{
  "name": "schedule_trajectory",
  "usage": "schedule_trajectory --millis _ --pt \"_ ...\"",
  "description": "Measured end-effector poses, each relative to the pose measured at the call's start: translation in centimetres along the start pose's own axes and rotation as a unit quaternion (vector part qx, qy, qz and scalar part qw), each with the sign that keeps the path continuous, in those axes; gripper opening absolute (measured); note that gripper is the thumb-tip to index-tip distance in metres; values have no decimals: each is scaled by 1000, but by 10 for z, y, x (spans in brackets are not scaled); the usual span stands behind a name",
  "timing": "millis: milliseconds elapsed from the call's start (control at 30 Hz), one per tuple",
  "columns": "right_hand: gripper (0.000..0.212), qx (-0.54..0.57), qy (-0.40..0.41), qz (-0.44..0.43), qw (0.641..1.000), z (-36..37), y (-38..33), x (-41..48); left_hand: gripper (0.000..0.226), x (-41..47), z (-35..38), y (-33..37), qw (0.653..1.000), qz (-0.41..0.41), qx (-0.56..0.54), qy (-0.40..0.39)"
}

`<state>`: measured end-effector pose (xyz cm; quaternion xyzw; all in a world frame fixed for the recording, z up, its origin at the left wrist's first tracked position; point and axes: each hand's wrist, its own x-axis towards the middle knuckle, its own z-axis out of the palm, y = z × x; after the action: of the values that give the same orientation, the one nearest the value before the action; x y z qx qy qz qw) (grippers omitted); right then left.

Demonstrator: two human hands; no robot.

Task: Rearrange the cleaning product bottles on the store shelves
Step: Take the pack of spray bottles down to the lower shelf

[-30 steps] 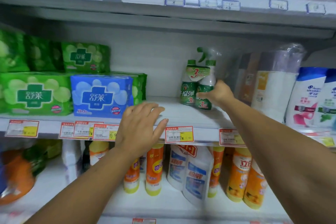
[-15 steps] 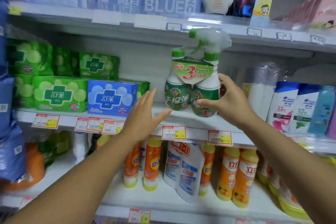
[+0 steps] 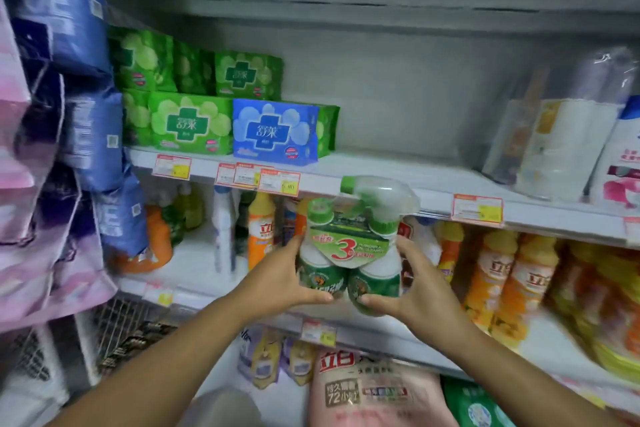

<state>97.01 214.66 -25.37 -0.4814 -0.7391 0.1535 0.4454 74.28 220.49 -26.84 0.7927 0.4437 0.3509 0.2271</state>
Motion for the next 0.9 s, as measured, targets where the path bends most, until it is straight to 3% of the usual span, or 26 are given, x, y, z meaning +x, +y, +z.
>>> schedule_trajectory --millis 167,433,567,733,900 --pt "82 28 -30 49 998 47 52 14 97 13 23 -49 998 -52 -30 -9" --pt "86 7 -11 103 995 87 107 41 93 43 50 -96 995 -103 -18 6" --pt "91 -2 -11 125 992 93 123 49 99 51 57 -104 993 -117 -13 12" --pt "83 3 -5 135 991 97 130 50 105 57 62 -106 989 -137 51 12" --pt "90 -10 8 149 989 102 135 48 94 53 72 -106 991 -127 29 37"
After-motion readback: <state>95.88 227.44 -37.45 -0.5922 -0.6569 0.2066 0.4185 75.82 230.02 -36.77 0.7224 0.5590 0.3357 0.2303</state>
